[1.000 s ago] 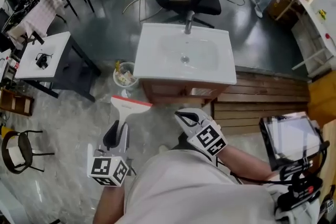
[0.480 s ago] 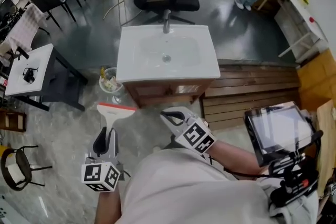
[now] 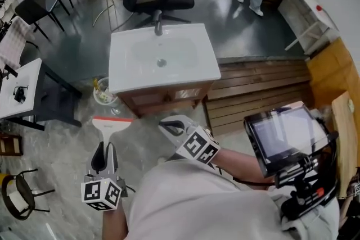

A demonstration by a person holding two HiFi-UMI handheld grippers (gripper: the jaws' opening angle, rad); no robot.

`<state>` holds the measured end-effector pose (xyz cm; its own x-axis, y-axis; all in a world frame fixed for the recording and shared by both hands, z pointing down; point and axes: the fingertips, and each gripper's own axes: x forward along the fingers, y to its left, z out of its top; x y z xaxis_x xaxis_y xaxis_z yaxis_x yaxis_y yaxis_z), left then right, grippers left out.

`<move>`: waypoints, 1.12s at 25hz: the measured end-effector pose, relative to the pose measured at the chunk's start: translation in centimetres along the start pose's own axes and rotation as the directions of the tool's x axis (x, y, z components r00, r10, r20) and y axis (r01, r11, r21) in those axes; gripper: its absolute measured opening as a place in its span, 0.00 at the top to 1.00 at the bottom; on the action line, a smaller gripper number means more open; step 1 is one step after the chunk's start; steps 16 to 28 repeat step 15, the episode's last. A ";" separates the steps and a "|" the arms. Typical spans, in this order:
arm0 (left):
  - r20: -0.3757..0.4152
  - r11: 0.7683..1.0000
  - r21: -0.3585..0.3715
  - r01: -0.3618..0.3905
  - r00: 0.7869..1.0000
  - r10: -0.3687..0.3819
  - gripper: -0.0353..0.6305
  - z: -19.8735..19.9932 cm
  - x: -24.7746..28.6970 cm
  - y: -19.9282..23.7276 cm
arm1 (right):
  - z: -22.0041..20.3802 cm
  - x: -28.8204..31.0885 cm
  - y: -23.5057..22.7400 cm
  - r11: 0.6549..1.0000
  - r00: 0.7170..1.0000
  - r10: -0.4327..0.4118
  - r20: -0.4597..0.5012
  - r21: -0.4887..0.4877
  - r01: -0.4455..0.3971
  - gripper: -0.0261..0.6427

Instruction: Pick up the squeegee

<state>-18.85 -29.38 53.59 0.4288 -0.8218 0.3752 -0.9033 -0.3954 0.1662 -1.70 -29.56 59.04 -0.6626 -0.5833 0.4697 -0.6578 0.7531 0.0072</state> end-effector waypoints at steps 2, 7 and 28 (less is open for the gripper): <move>-0.003 1.000 0.001 0.003 1.000 -0.003 0.78 0.0 0.2 -0.1 | -0.1 -0.1 -0.2 1.000 1.000 -0.003 -0.001 0.004 0.003 0.96; -0.009 1.000 0.004 0.010 1.000 -0.010 0.78 0.2 1.2 -0.3 | -0.2 -0.2 -1.1 1.000 1.000 -0.013 -0.014 0.008 0.013 0.96; -0.015 1.000 0.005 0.018 1.000 -0.018 0.78 0.7 2.9 -1.2 | -0.4 -0.5 -2.8 1.000 1.000 -0.021 -0.009 0.010 0.021 0.96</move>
